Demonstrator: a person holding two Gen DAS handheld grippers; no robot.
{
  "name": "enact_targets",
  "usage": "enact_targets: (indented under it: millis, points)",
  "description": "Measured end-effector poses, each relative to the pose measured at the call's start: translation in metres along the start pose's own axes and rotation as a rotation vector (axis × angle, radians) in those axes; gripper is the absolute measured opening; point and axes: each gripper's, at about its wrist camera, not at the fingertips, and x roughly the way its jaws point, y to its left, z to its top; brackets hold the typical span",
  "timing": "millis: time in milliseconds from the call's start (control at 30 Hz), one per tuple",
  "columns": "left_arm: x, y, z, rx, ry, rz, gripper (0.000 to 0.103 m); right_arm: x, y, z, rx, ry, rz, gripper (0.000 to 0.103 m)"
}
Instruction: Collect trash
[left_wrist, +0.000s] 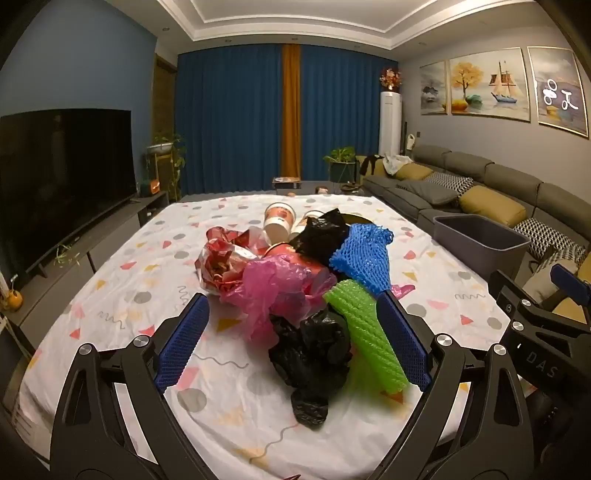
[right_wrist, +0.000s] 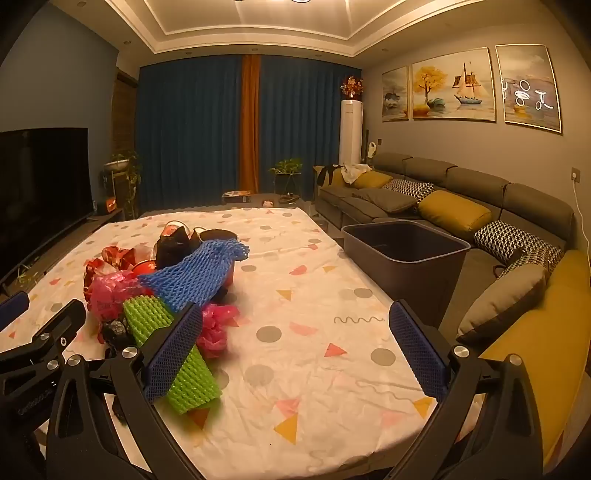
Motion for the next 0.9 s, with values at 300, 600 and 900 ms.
enact_targets:
  millis: [300, 600, 900]
  points:
    - [-0.0005, 0.0003, 0.0006, -0.012, 0.009, -0.004, 0.09, -0.0005, -0.0025, 0.0008, 0.005, -0.004, 0.0, 0.098]
    - [-0.0009, -0.0001, -0.001, -0.018, 0.008, -0.008, 0.09, -0.0048, -0.0043, -0.0012, 0.007, -0.015, -0.004, 0.098]
    - [0.0008, 0.0003, -0.0022, -0.027, 0.009, -0.01, 0.09, -0.0057, -0.0032, -0.0003, 0.003, -0.019, -0.007, 0.098]
